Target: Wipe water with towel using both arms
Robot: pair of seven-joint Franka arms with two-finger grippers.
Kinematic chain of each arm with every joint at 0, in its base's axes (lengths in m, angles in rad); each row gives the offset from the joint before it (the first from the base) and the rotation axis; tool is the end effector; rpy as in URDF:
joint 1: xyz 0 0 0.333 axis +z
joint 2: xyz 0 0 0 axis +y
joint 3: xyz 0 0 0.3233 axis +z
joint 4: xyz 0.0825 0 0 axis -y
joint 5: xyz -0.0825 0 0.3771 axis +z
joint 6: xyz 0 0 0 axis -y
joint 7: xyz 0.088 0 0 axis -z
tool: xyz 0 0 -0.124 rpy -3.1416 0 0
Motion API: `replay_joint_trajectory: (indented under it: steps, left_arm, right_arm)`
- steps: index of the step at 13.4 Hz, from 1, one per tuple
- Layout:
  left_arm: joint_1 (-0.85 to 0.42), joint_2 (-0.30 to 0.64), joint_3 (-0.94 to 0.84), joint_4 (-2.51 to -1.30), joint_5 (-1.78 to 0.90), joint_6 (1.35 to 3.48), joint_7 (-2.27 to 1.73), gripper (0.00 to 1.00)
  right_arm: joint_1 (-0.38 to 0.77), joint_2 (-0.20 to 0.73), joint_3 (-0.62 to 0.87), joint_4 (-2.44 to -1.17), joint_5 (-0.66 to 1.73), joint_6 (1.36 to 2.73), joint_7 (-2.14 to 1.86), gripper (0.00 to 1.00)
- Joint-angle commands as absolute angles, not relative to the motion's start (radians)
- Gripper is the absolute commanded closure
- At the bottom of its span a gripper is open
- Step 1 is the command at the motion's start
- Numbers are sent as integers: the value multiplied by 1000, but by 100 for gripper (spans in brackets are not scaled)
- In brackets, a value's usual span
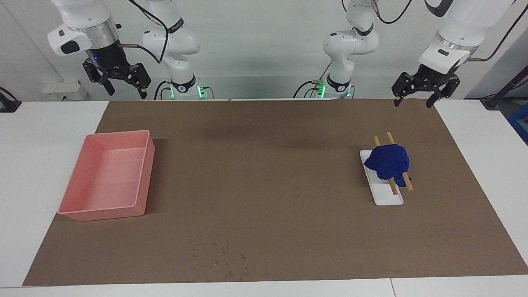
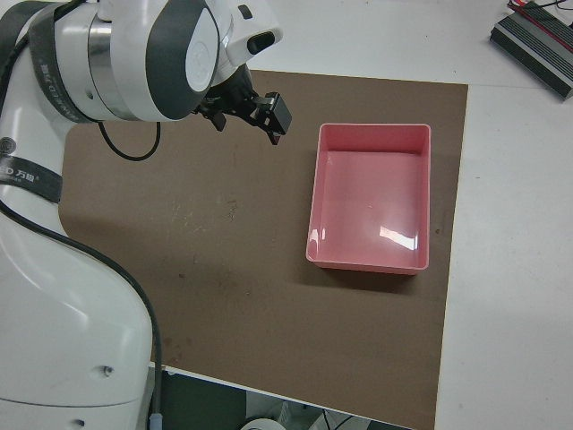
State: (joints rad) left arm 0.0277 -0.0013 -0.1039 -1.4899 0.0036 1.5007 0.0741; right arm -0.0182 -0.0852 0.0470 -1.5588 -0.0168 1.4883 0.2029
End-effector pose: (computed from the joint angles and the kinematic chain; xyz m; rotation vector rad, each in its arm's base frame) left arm 0.5391 -0.0407 0.6467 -3.1290 0.2352 -0.0190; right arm 0.5117 0.0138 0.6581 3.1105 -0.2740 0.0264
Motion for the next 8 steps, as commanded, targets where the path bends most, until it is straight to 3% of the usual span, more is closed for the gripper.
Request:
replay_joint_trajectory:
  steps: [1,8]
  left_arm:
    - [26,-34,-95,-1534,-3,1529,81,0]
    - [25,-34,-95,-1534,-3,1539,48,0]
  right_arm:
    - [-26,-89,51,-1557,-15,1476,210,0]
    - [-26,-89,52,-1557,-17,1476,210,0]
